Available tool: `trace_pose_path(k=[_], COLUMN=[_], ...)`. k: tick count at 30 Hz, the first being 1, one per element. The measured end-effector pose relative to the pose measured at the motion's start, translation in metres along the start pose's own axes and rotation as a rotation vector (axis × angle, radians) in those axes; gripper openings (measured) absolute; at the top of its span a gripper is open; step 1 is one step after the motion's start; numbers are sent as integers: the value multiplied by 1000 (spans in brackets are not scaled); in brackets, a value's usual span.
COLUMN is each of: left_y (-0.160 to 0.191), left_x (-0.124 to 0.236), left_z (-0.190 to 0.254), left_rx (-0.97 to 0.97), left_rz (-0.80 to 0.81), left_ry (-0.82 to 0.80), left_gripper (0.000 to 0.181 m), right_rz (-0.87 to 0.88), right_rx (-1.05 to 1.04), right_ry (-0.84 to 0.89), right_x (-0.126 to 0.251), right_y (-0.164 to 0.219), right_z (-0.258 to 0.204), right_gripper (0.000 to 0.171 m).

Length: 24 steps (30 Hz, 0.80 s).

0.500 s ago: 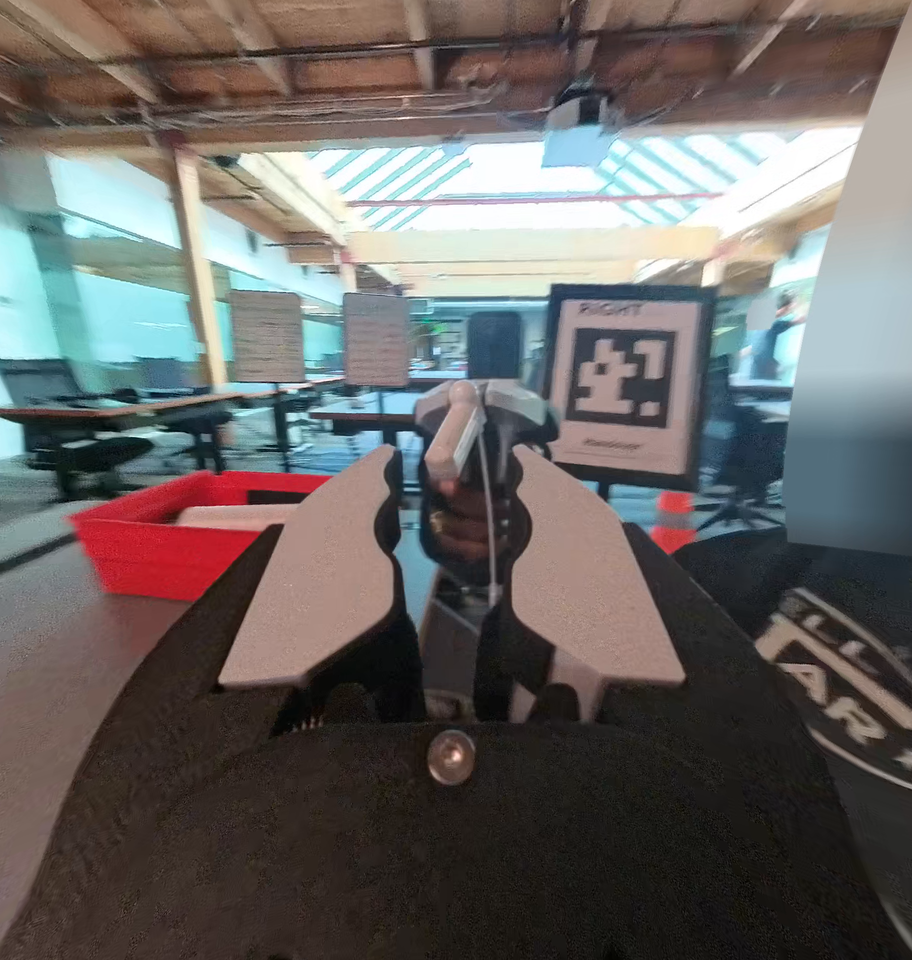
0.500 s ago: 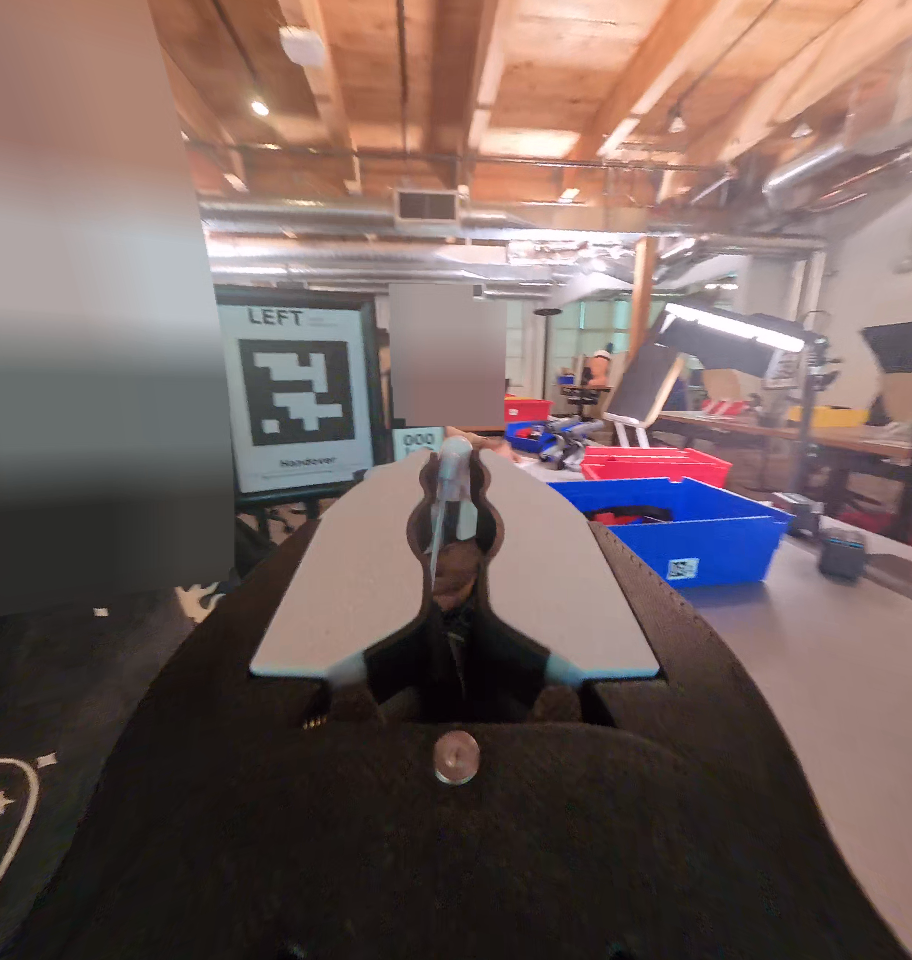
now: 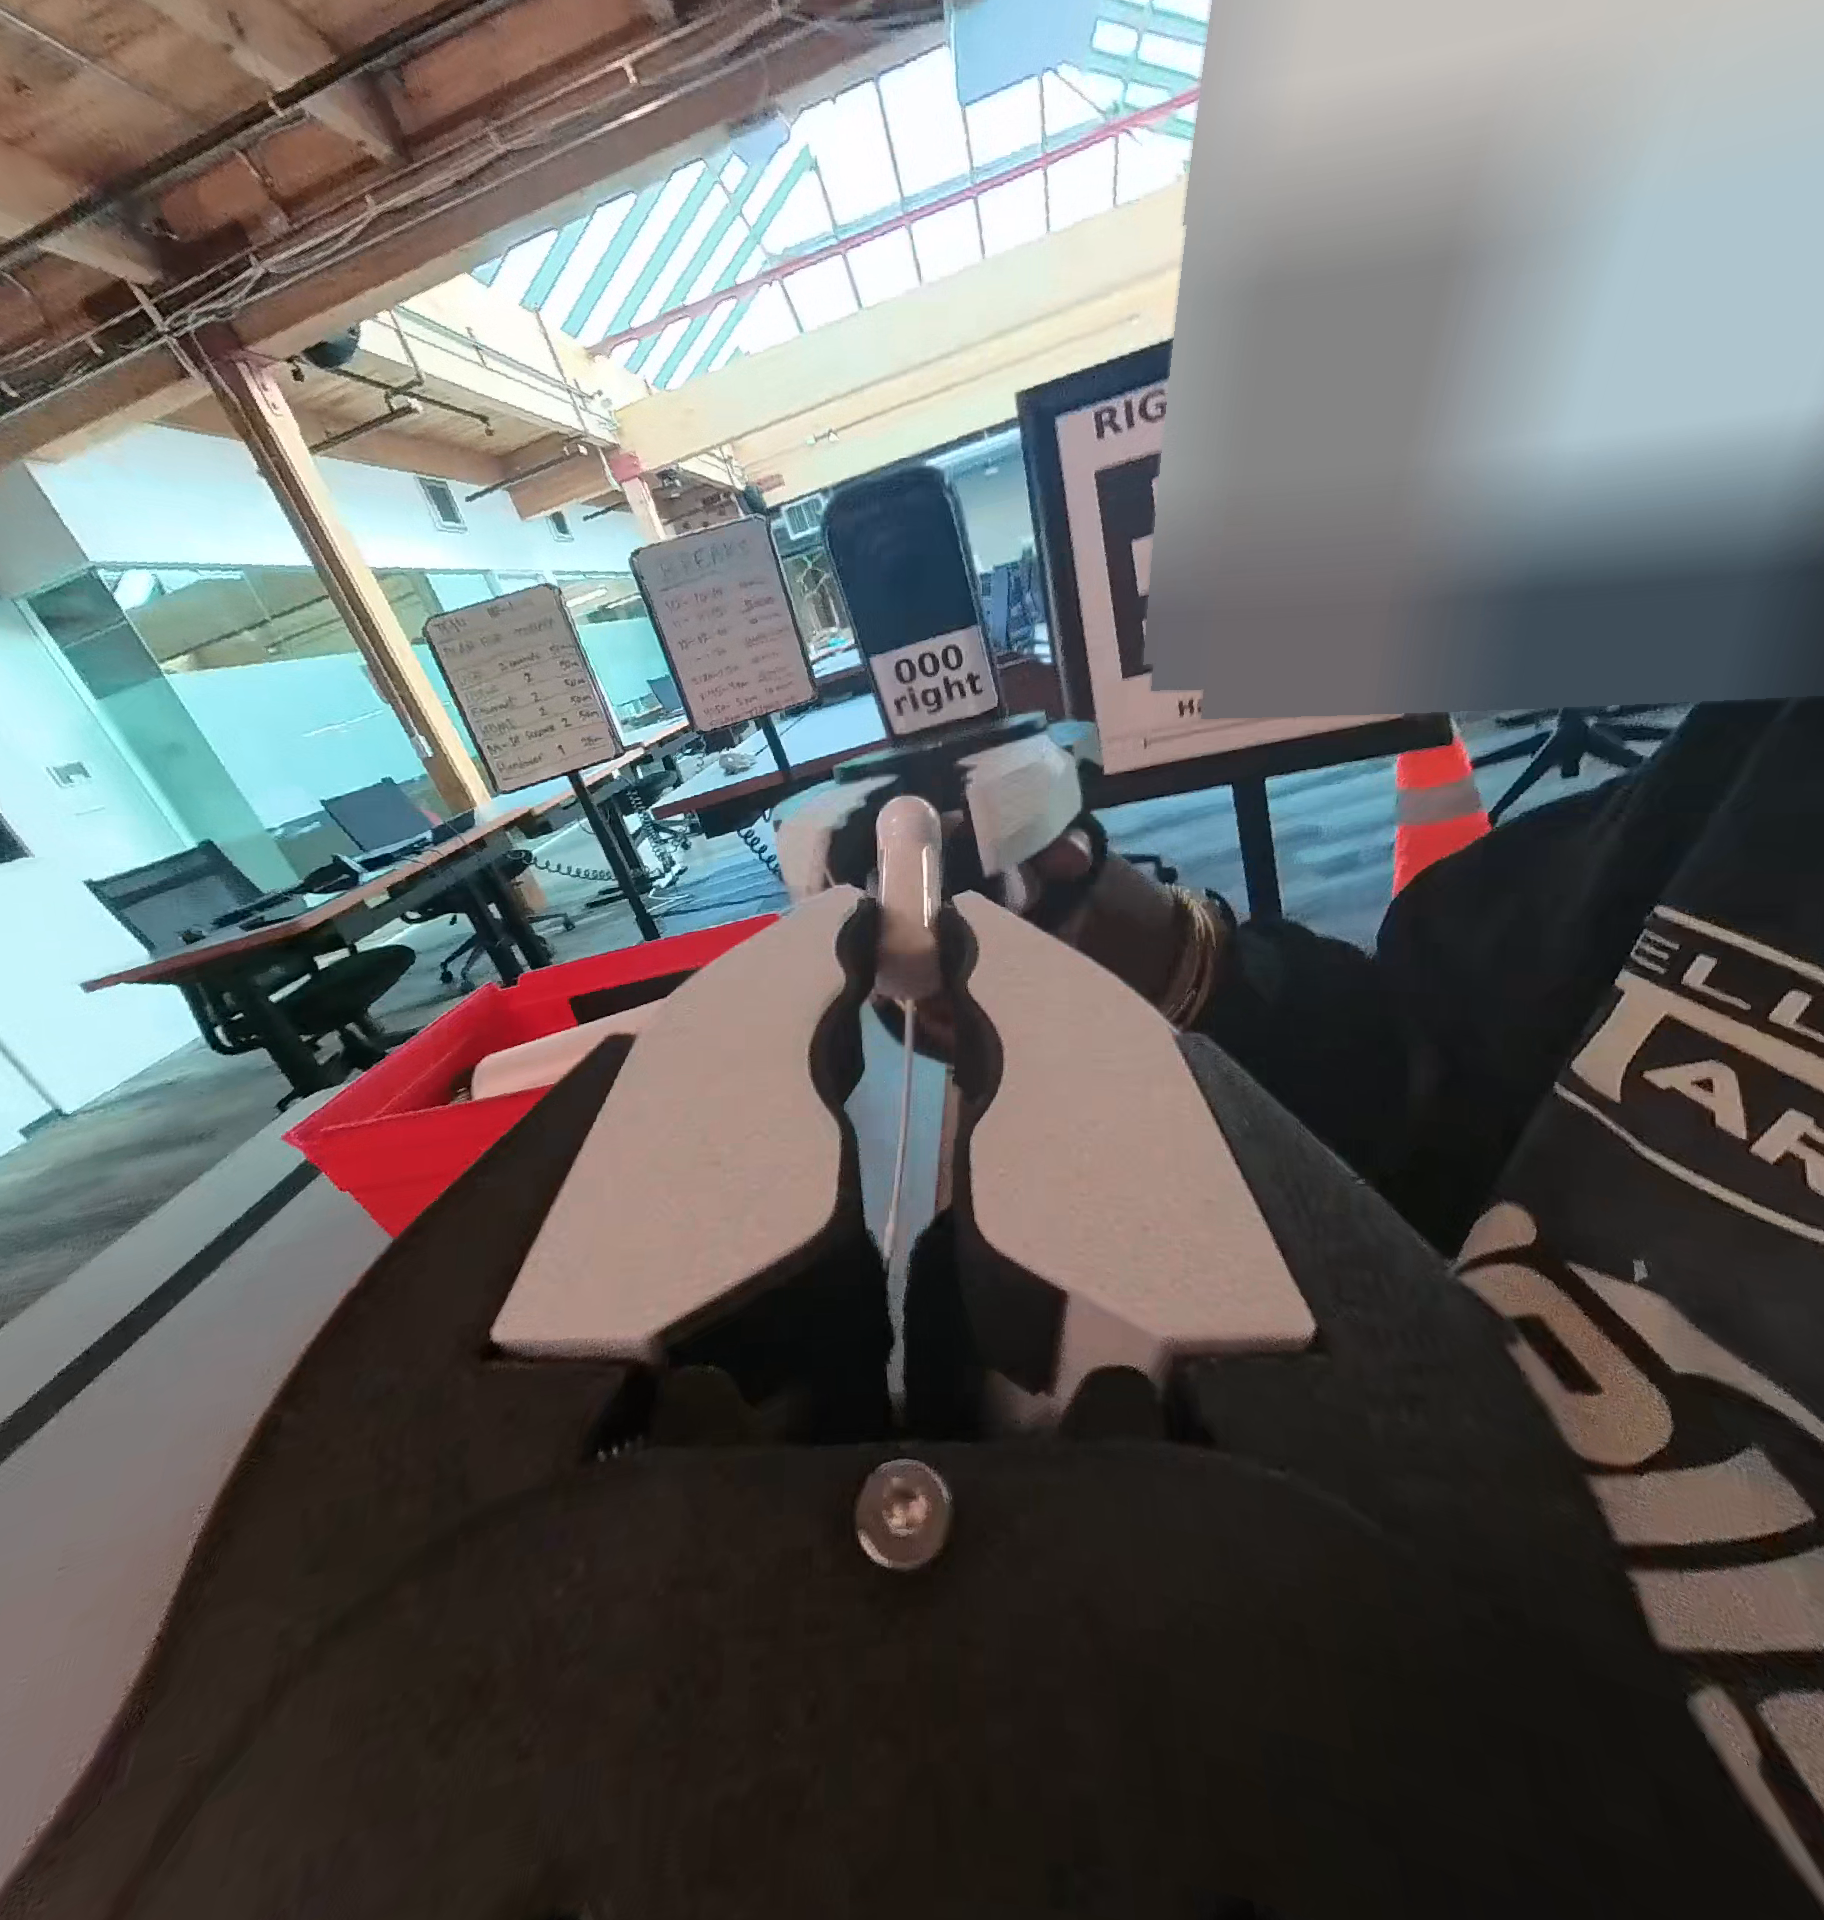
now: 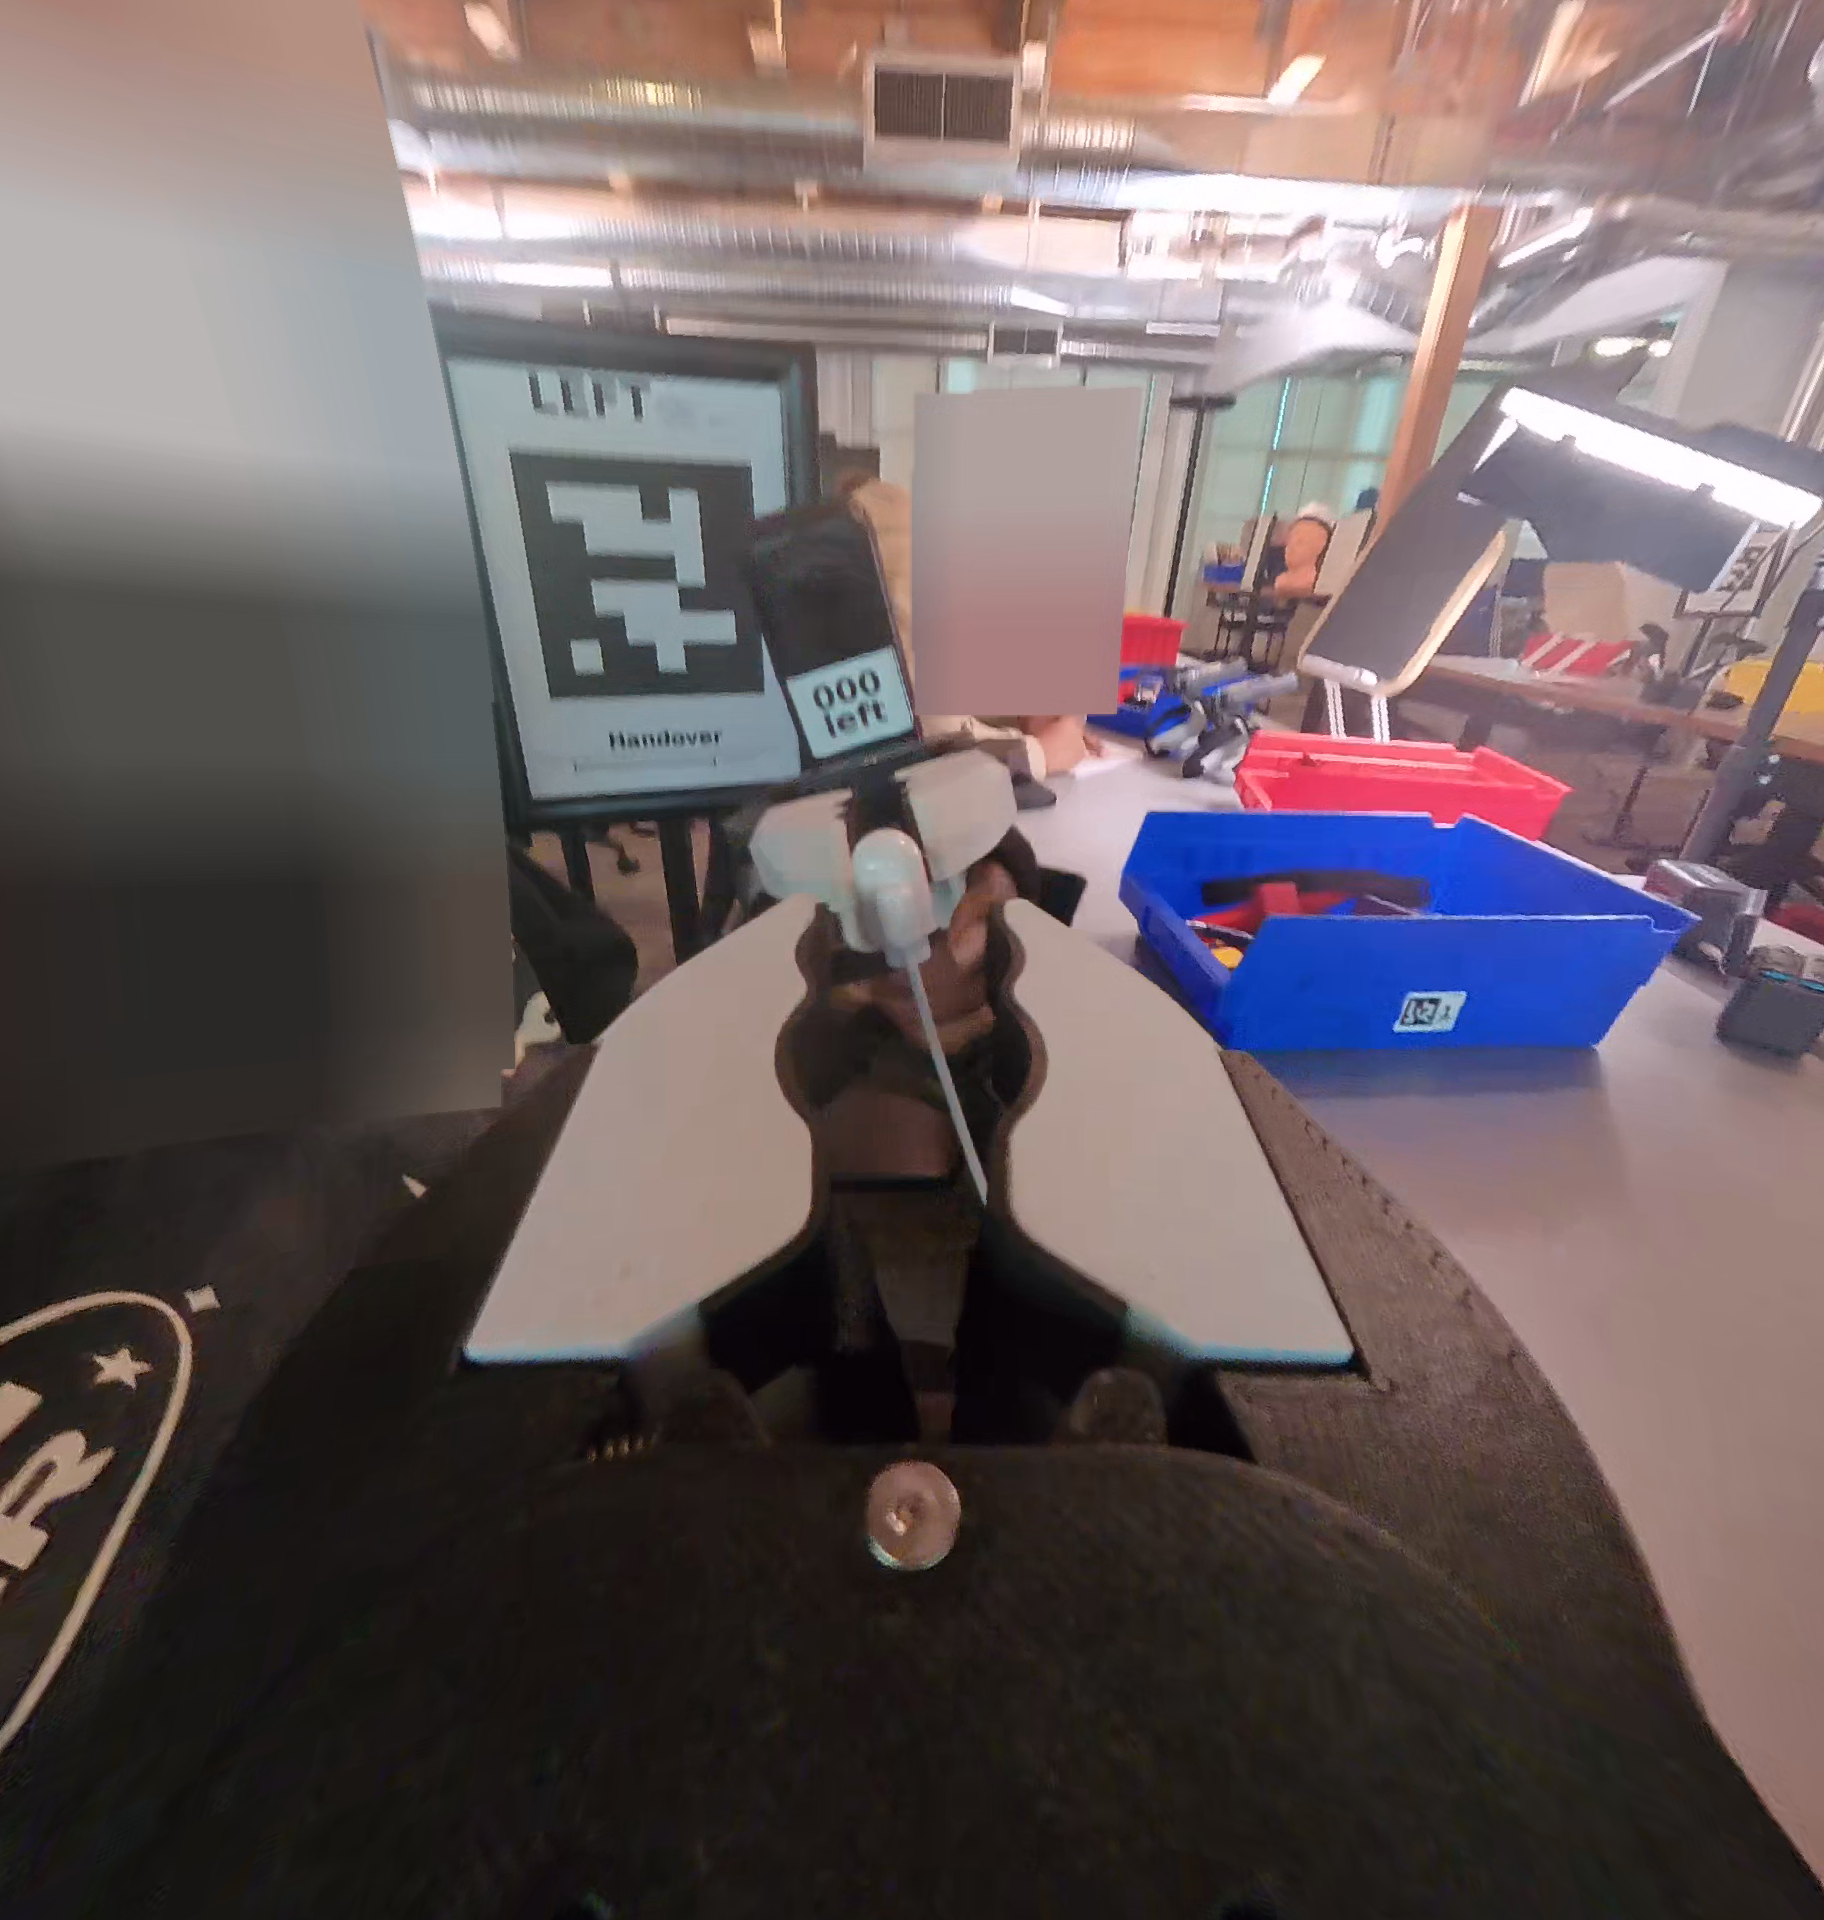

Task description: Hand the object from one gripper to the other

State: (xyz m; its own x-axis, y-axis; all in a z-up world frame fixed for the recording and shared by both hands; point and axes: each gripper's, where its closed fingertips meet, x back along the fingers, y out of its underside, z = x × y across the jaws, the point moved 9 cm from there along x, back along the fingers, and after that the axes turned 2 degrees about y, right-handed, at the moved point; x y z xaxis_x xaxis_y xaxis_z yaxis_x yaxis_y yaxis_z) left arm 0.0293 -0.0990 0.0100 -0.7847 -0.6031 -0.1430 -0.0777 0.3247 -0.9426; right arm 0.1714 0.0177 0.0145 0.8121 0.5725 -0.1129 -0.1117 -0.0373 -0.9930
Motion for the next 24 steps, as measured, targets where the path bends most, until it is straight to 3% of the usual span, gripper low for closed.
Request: trace_pose_path(k=[6,10,14,20,24], left_y=[1,-1,2,8,6], left_x=[-2,2,5,-4,-5], left_z=[1,-5,-13,-10,-5], left_rx=[59,309,540,635,612], left_rz=[-17,58,87,50,67], left_ry=[38,99,190,234,281], left_gripper=[12,29,32,31,14], right_rz=[-24,-1,8,-2,-10], right_rx=[171,637,1035,1147,1184], right_ry=[12,114,211,162,162], right_x=[-4,0,6,4,2], right_y=[0,-3,-1,4,5], right_z=[-8,-18,-27,-33,-36], right_gripper=[14,14,13,13,13])
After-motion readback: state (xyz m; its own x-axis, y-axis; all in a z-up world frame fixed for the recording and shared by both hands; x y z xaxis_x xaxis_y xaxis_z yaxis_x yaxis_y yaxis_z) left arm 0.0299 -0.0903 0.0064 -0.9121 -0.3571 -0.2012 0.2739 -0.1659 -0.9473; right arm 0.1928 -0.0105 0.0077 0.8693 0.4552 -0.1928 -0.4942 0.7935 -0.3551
